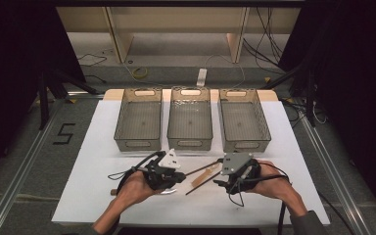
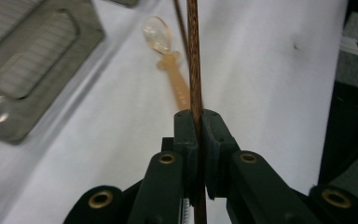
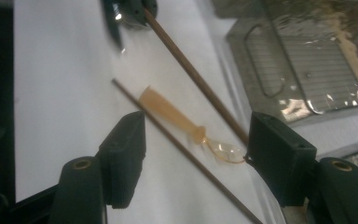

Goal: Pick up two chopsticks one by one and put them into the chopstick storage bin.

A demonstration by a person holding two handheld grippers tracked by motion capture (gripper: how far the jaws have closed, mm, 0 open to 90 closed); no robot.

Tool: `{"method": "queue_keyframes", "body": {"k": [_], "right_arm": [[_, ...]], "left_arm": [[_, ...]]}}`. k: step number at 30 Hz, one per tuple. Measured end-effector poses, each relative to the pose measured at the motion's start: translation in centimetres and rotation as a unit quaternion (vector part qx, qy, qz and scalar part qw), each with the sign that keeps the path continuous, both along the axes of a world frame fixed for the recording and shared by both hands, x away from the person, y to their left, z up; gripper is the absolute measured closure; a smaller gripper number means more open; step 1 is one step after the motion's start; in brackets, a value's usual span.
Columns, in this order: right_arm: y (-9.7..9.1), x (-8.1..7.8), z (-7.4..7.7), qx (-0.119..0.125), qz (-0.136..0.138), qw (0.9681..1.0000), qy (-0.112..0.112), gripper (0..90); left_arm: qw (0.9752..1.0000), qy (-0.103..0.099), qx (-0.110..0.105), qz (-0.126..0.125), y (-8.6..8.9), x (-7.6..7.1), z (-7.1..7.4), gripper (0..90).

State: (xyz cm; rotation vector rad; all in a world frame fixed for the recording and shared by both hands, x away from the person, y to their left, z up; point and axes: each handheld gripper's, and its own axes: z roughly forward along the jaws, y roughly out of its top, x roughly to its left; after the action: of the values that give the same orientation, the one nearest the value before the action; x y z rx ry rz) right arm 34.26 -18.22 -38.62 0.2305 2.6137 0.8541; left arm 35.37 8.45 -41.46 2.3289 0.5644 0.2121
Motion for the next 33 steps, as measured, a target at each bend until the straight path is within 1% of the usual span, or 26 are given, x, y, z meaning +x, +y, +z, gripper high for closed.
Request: {"method": "queue_keyframes", "body": {"k": [1,3,5,6,7,8,9,12,15,16,17,19,20,21,22,24,26,27,29,30,31,33], "right_arm": [[-0.3,0.2,-0.1,0.014,-0.013,0.9998,0.000,36.5],[-0.9,0.5,-0.3,0.046,-0.038,0.9982,0.003,36.0],[-1.5,0.7,-0.5,0.067,-0.060,0.9959,0.005,35.8],[-1.7,0.8,-0.6,0.074,-0.068,0.9949,0.007,35.5],[-1.9,0.9,-0.8,0.082,-0.073,0.9939,0.011,34.9],[-2.1,1.0,-1.0,0.089,-0.082,0.9925,0.018,33.9],[-2.2,1.1,-1.1,0.091,-0.086,0.9919,0.021,33.0],[-2.6,1.3,-2.0,0.102,-0.097,0.9893,0.038,31.8],[-2.8,1.4,-2.5,0.106,-0.106,0.9878,0.042,31.0],[-2.9,1.4,-2.7,0.113,-0.112,0.9864,0.041,30.7],[-3.1,1.4,-2.8,0.123,-0.117,0.9844,0.045,29.9],[-3.4,1.5,-2.9,0.148,-0.123,0.9798,0.055,28.5],[-3.6,1.6,-2.9,0.161,-0.128,0.9768,0.061,28.5],[-3.9,1.6,-2.9,0.172,-0.131,0.9740,0.068,28.0],[-4.1,1.6,-3.0,0.180,-0.134,0.9719,0.072,27.9],[-4.4,1.5,-3.1,0.190,-0.143,0.9687,0.072,26.9],[-4.6,1.4,-3.3,0.198,-0.145,0.9662,0.079,26.6],[-4.7,1.3,-3.3,0.201,-0.145,0.9656,0.080,26.6],[-4.7,1.2,-3.5,0.200,-0.146,0.9655,0.080,26.6],[-4.7,1.1,-3.6,0.199,-0.145,0.9659,0.080,26.6],[-4.7,1.1,-3.7,0.197,-0.146,0.9662,0.080,26.6],[-4.7,0.9,-3.8,0.193,-0.149,0.9665,0.080,26.6]], "left_arm": [[0.9999,0.002,-0.001,0.013,0.4,0.2,0.1,85.0],[0.9994,0.009,-0.011,0.030,1.2,0.7,0.2,84.9],[0.9987,0.008,-0.014,0.049,1.8,1.0,0.4,85.0],[0.9979,0.003,-0.017,0.063,2.2,1.2,0.6,85.0],[0.9964,-0.006,-0.023,0.082,2.8,1.4,0.8,85.0],[0.9954,-0.009,-0.026,0.092,3.1,1.6,0.9,85.0],[0.9938,-0.013,-0.030,0.106,3.8,1.9,1.0,85.0],[0.9895,-0.013,-0.042,0.138,5.3,2.7,1.2,85.0],[0.9851,-0.014,-0.058,0.161,6.6,3.3,1.3,85.0],[0.9836,-0.015,-0.060,0.169,7.0,3.4,1.3,85.0],[0.9823,-0.015,-0.062,0.176,7.3,3.6,1.3,85.0],[0.9799,-0.015,-0.067,0.187,7.9,3.9,1.4,85.0],[0.9788,-0.016,-0.069,0.192,8.2,4.0,1.4,85.0],[0.9780,-0.017,-0.070,0.196,8.4,4.2,1.5,85.0],[0.9770,-0.015,-0.074,0.200,8.6,4.3,1.5,85.0],[0.9739,-0.016,-0.080,0.212,9.2,4.7,1.6,85.0],[0.9717,-0.017,-0.081,0.221,9.6,5.1,1.9,85.0],[0.9704,-0.017,-0.083,0.226,9.8,5.3,2.0,85.0],[0.9678,-0.016,-0.087,0.235,10.1,5.8,2.3,85.0],[0.9663,-0.017,-0.090,0.241,10.2,6.1,2.3,85.0],[0.9654,-0.018,-0.090,0.244,10.4,6.5,2.4,85.0],[0.9619,-0.015,-0.098,0.255,10.6,7.2,2.5,85.0]]}}
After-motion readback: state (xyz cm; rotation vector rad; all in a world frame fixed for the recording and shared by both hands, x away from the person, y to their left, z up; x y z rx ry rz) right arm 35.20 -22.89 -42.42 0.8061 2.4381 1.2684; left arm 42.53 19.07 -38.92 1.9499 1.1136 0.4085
